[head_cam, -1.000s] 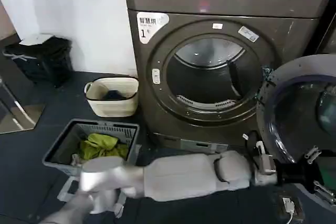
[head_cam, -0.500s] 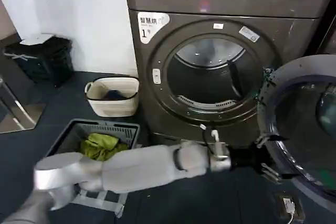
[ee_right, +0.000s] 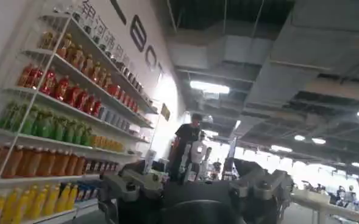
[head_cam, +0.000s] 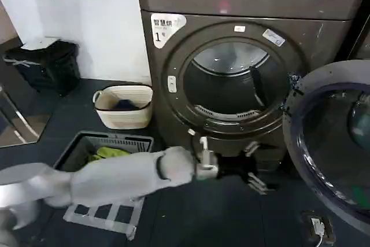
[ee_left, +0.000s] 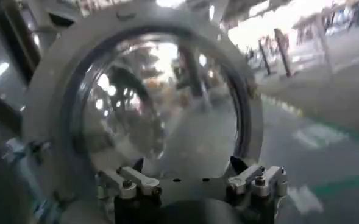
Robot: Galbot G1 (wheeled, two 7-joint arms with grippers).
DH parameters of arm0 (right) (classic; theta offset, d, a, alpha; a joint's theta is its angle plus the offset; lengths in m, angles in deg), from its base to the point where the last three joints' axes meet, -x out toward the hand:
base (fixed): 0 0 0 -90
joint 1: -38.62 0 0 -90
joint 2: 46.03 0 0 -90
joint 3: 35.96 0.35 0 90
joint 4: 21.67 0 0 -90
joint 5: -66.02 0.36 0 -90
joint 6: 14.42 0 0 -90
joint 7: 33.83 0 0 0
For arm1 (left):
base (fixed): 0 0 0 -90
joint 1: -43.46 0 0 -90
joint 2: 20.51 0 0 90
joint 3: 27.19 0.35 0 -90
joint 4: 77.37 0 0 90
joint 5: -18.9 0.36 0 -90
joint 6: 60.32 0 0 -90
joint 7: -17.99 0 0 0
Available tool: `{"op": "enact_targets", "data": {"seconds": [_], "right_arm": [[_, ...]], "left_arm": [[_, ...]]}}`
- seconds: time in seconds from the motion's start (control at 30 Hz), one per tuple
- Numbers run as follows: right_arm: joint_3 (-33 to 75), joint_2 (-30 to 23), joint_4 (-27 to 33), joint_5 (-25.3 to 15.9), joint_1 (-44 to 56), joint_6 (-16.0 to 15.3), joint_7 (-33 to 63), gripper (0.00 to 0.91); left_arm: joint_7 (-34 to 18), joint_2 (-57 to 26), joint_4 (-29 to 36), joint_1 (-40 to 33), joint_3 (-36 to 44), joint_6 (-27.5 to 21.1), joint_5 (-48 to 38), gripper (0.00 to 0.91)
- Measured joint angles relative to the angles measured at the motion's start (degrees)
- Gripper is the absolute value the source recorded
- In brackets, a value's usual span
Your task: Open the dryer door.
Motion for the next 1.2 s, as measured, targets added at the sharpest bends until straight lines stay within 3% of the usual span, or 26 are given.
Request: {"op": "enact_targets", "data": {"seconds": [0.2,0.43,0.77,1.2], "right_arm": [[-0.1,-0.1,0.4,-0.3,0.1,0.3,0.0,0.907],[0.1,-0.1,0.5,-0.2,0.5,0.5,-0.1,0.907],[0.2,-0.4,0.7,-0.2,0.7,1.1,-0.2,0.907],[0.0,-1.0,0.1,0.0,0.8,1.1,-0.3,0.907]], "left_arm": [[-2.2,-6.3,2.0,-0.7,2.0,-3.9,4.1,0.907],[-2.0,-13.3,2.4,-0.7,3.6,-2.2,5.8,0.907],[-1.4,-21.6,1.4,-1.9,4.8,-5.2,4.3,0.907],[1.8,-29.5,-1.5,-3.9,8.9,-4.7,9.4,0.907]]}}
